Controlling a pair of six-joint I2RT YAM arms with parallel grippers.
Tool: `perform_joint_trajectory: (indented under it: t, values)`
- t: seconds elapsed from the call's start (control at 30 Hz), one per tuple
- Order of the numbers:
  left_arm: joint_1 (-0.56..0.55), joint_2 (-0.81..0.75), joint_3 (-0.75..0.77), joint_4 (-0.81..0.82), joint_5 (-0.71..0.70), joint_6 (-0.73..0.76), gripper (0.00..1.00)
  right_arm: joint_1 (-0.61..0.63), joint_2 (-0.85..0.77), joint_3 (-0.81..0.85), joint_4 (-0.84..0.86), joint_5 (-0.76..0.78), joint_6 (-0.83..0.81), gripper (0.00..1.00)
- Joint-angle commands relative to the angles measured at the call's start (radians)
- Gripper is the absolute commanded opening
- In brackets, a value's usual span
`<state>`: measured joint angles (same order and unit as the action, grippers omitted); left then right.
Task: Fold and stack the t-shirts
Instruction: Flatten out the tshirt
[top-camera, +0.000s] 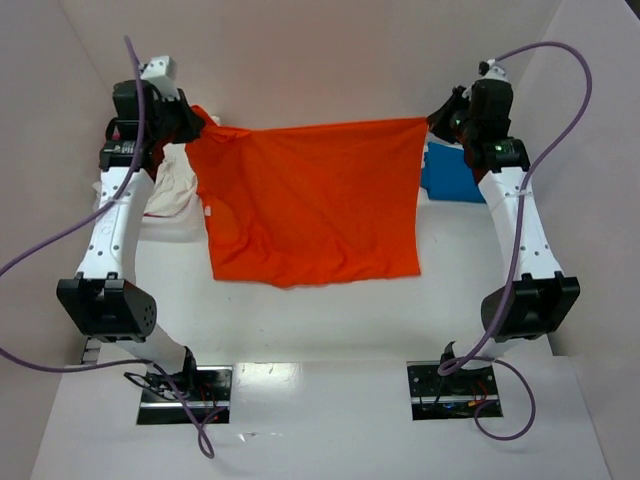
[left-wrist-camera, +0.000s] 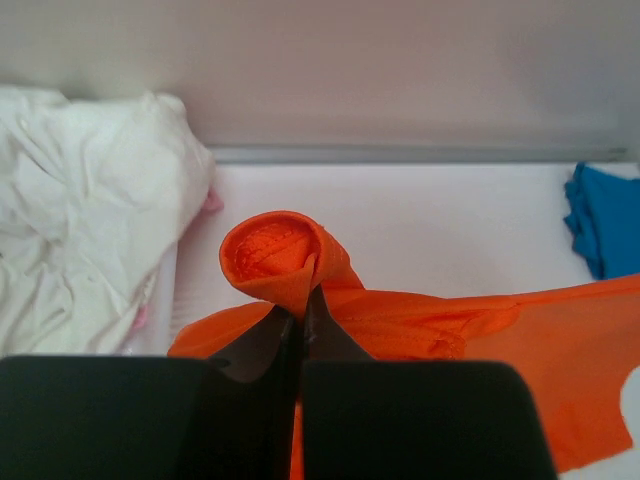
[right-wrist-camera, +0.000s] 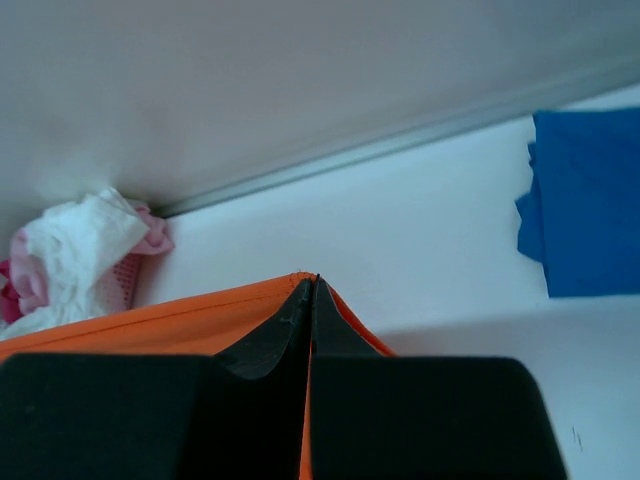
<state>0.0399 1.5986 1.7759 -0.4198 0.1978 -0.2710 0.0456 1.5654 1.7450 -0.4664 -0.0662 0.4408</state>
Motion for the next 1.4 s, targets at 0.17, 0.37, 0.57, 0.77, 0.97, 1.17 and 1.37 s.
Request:
perform_joint_trajectory:
  t: [0.17, 0.37, 0.57, 0.77, 0.97, 1.17, 1.37]
  values:
    - [0.018, -0.349, 0.085, -0.001, -0.041, -0.013, 0.00, -0.018, -0.280, 0.031, -0.020, -0.007, -0.045, 0.00]
    - [0.018, -0.574, 0.049, -0.027, -0.038, -0.022, 0.00, -0.018, -0.525, -0.074, -0.050, -0.032, -0.045, 0.00]
    - [0.009, -0.857, -0.072, -0.056, -0.090, -0.022, 0.00, -0.018, -0.747, -0.139, -0.120, -0.043, -0.036, 0.00]
    - [-0.035, -1.001, -0.097, -0.123, -0.199, -0.035, 0.00, -0.018, -0.834, -0.072, -0.179, -0.032, -0.036, 0.00]
    - [-0.064, -0.974, -0.095, -0.073, -0.241, -0.036, 0.00, -0.018, -0.807, -0.098, -0.167, -0.020, -0.025, 0.00]
    - [-0.064, -0.829, -0.257, 0.076, -0.209, -0.036, 0.00, -0.018, -0.760, -0.325, -0.039, 0.010, -0.016, 0.00]
    - [-0.064, -0.711, -0.448, 0.216, -0.164, -0.060, 0.00, -0.018, -0.643, -0.510, 0.090, 0.028, 0.000, 0.00]
